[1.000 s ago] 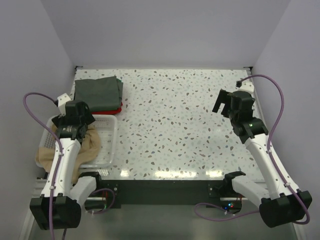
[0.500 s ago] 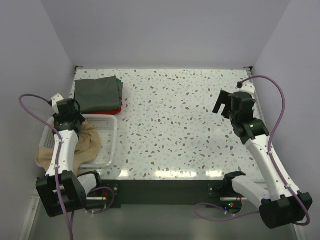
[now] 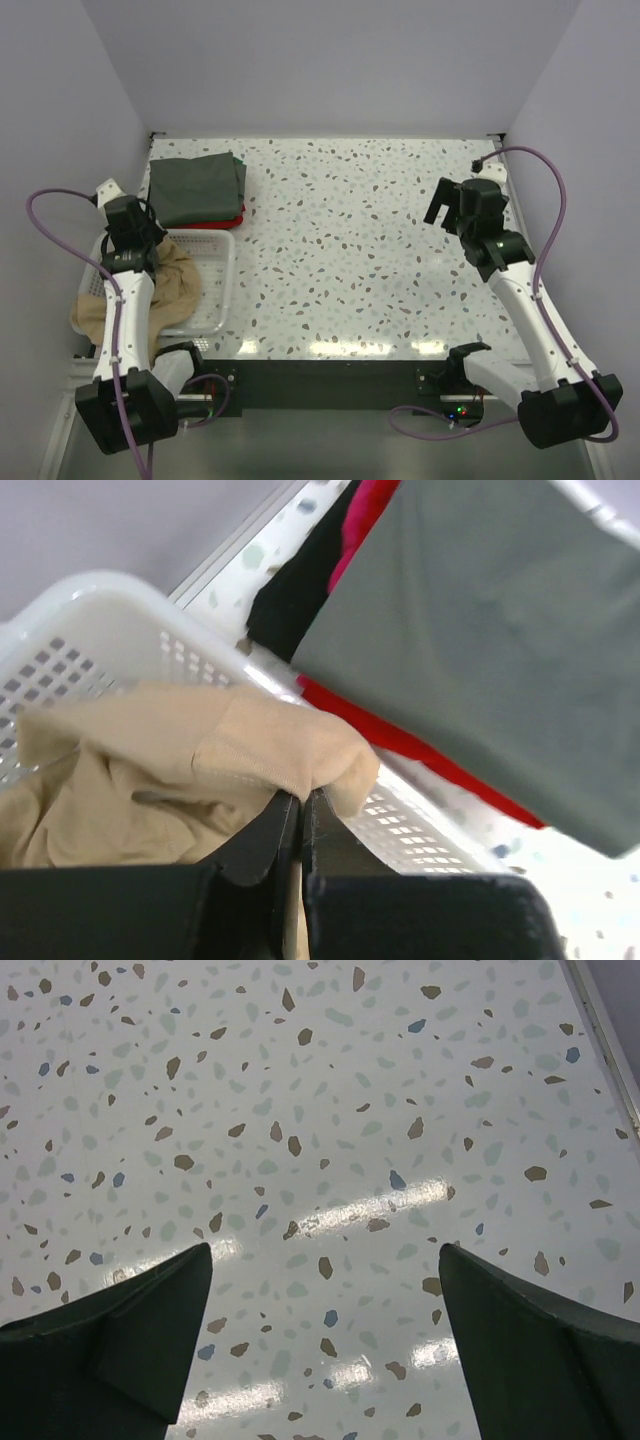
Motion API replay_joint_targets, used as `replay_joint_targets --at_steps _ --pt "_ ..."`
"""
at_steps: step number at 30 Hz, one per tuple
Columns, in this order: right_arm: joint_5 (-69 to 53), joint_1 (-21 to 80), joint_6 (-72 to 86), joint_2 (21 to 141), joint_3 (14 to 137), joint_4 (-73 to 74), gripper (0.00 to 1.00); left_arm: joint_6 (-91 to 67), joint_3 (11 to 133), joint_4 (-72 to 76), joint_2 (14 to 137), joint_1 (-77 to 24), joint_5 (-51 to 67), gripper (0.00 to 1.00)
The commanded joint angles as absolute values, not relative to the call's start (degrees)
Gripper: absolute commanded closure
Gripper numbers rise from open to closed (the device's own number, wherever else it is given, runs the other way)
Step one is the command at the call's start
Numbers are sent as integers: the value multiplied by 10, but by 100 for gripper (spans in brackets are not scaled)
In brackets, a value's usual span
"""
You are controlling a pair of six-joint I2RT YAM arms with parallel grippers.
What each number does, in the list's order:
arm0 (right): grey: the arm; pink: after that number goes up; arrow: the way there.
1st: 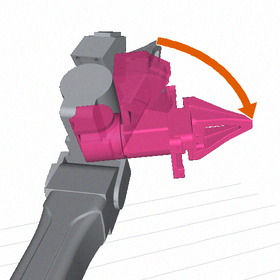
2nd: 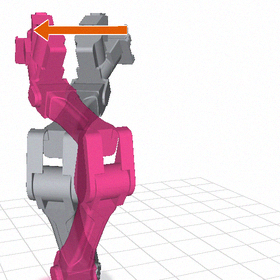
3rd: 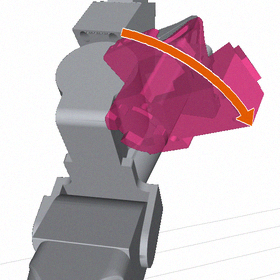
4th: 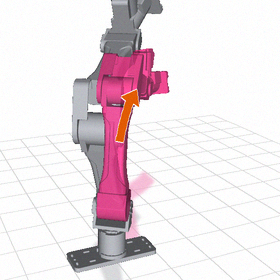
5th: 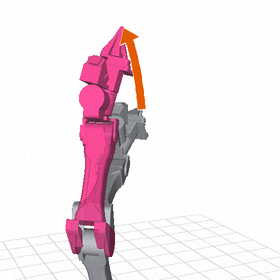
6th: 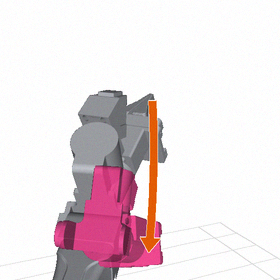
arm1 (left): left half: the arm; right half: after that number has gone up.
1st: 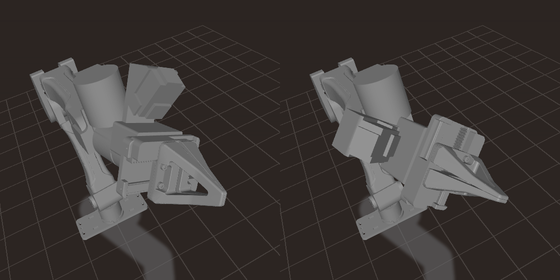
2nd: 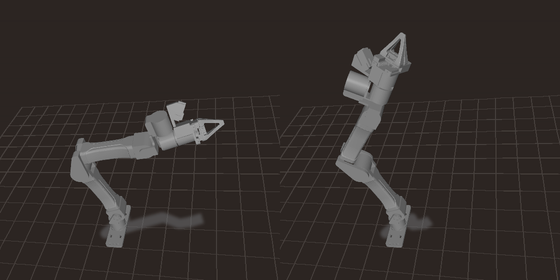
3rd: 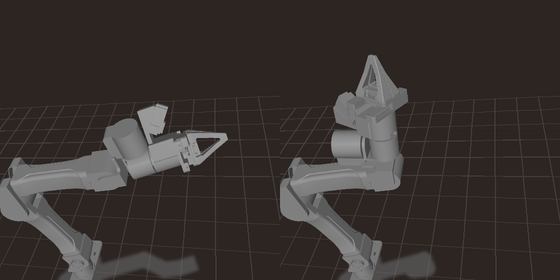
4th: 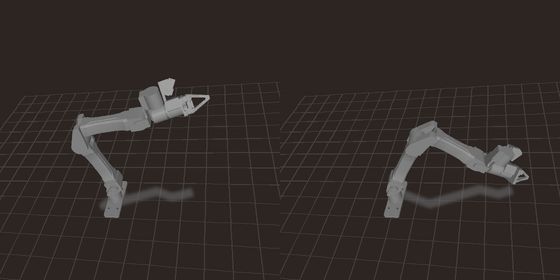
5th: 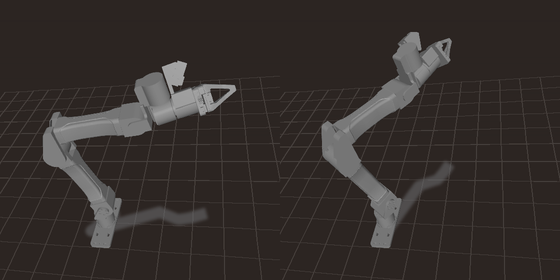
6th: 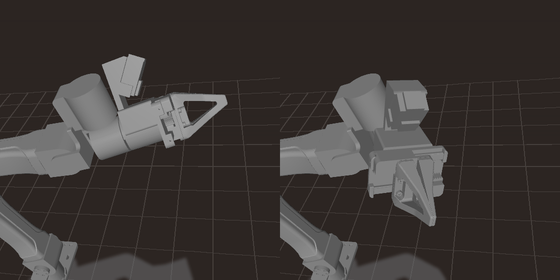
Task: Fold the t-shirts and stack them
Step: Grab the tshirt from the pile, then move the tshirt to the center of the board
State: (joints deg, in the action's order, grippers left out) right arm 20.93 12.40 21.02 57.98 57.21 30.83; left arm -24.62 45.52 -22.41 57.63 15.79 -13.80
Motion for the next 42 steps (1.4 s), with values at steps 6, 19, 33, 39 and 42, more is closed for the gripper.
replay_joint_targets --at_steps 6,19,33,39,42 --pt "171 123 216 656 656 280 1 -310 536 -164 500 162 32 100" --pt "122 124 264 691 665 267 2 -305 815 -101 586 161 316 100" --pt "136 124 265 665 660 280 2 -558 1119 178 742 141 466 100" --pt "143 123 265 653 665 288 2 -570 1270 183 837 41 432 100" --pt "150 123 263 645 673 303 2 -571 1295 193 880 -17 415 100"
